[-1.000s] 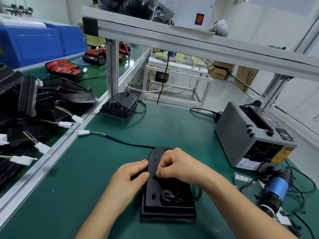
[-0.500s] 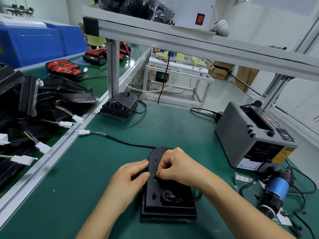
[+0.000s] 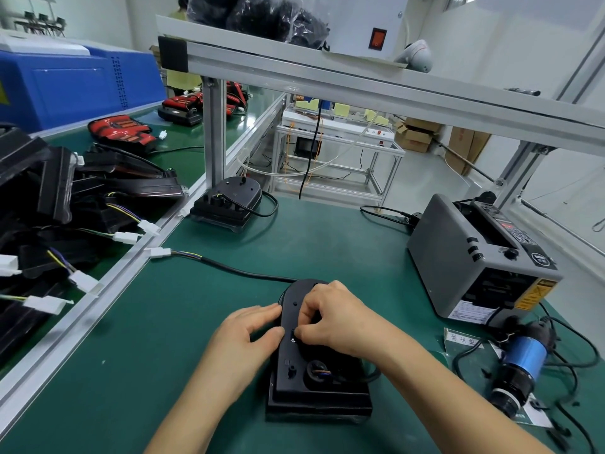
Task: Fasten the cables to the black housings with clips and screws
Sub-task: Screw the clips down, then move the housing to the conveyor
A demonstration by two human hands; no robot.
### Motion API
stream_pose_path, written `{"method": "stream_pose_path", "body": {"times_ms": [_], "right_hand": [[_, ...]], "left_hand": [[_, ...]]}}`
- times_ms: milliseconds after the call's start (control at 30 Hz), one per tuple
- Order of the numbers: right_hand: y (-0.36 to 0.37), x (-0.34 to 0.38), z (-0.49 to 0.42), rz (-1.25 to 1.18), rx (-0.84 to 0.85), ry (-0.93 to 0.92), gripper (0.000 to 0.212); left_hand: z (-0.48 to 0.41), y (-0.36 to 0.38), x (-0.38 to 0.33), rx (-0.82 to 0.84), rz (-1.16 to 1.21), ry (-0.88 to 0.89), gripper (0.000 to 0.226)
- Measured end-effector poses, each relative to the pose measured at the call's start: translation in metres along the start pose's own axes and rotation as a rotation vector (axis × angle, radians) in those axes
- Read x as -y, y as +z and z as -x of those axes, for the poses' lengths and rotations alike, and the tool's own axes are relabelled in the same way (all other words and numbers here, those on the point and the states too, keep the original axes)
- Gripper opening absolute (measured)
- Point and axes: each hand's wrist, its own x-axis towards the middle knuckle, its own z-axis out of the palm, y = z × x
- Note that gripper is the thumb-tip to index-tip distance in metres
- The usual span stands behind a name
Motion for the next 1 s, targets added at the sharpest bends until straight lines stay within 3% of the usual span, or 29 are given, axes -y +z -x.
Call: {"method": "stream_pose_path", "body": {"times_ms": [100,167,300,433,533,633,733,867,1000], "right_hand": [[0.002,-0.003,0.0,-0.062,-0.036,0.01,0.023],[0.003,-0.006,0.001,-0.095,-0.034,0.005,0.023],[0.004,-0.016,0.01,-0.132,-0.082,-0.023,0.012],[0.014,-0.029,0.029,-0.05,-0.224,-0.1,0.027],[0.021,-0.033,0.043,0.0,-0.221,-0.153,0.032],[0.027,-0.035,0.053,0.027,-0.211,-0.151,0.037],[0.032,-0.035,0.06,0.016,-0.225,-0.141,0.046],[0.035,-0.033,0.065,0.003,-0.237,-0.131,0.042],[0.035,-0.034,0.069,-0.006,-0.226,-0.111,0.05]], "left_hand": [[0.003,-0.001,-0.003,-0.008,-0.097,0.018,0.042],[0.008,0.001,-0.003,-0.047,-0.305,0.072,0.034],[0.025,0.004,-0.011,-0.111,-0.545,0.267,0.051],[0.033,-0.001,-0.014,-0.049,-0.709,0.378,0.059],[0.034,-0.001,-0.007,-0.02,-0.843,0.386,0.061],[0.036,-0.001,-0.004,-0.044,-0.927,0.417,0.058],[0.035,-0.002,-0.005,-0.022,-0.965,0.394,0.081],[0.032,0.0,-0.015,-0.012,-1.02,0.423,0.064],[0.03,-0.002,-0.015,0.008,-1.041,0.446,0.072]]}}
